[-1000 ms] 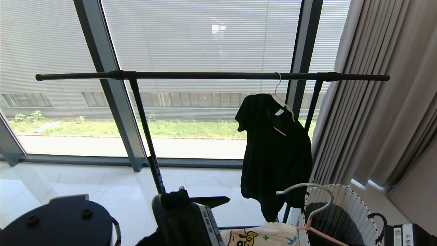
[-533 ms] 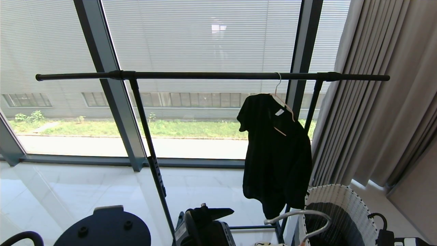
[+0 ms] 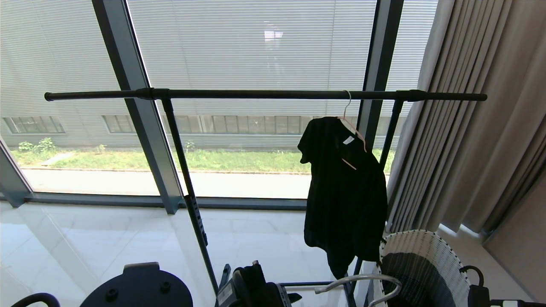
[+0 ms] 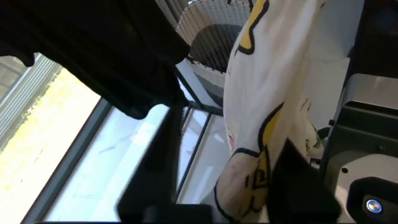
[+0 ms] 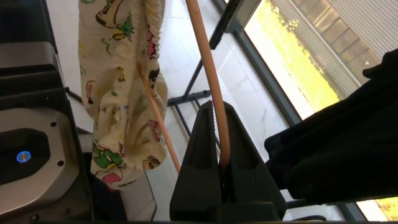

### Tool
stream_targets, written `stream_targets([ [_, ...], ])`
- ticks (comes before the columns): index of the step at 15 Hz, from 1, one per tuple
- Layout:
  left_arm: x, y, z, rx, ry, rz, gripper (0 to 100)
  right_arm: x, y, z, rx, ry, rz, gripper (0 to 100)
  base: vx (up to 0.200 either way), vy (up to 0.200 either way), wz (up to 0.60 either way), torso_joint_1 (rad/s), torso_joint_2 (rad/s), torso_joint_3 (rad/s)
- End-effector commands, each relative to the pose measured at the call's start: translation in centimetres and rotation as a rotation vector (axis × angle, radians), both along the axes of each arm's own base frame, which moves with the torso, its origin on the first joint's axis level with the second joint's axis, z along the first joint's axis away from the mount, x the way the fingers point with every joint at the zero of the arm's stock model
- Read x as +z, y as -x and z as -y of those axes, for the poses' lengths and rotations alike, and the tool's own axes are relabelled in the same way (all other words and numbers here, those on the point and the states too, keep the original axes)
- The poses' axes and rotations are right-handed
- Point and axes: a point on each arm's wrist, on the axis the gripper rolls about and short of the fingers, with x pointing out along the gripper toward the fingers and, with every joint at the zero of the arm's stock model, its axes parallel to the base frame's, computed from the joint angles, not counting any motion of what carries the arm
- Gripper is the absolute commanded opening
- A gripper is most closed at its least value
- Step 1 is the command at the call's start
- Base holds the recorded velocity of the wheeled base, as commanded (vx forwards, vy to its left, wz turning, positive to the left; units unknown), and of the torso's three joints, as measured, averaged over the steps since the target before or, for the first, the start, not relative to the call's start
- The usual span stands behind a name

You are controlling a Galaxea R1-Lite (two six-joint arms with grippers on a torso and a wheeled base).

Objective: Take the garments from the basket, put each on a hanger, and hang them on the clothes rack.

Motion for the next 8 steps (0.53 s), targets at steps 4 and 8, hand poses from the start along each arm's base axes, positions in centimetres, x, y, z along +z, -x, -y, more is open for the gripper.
stream_targets([
  [4, -0.06, -0.19, 0.04, 0.013, 0.002, -0.008, 0, -0.09, 0.11, -0.02, 0.008, 0.003, -0.001, 0, 0.000, 0.000, 0.00, 0.000, 0.00, 0.000],
  [8, -0.05, -0.82, -0.30, 0.045, 0.003, -0.008, 0, -0.12, 0.14, 0.05, 0.011, 0.016, 0.024, 0, 0.000, 0.000, 0.00, 0.000, 0.00, 0.000],
])
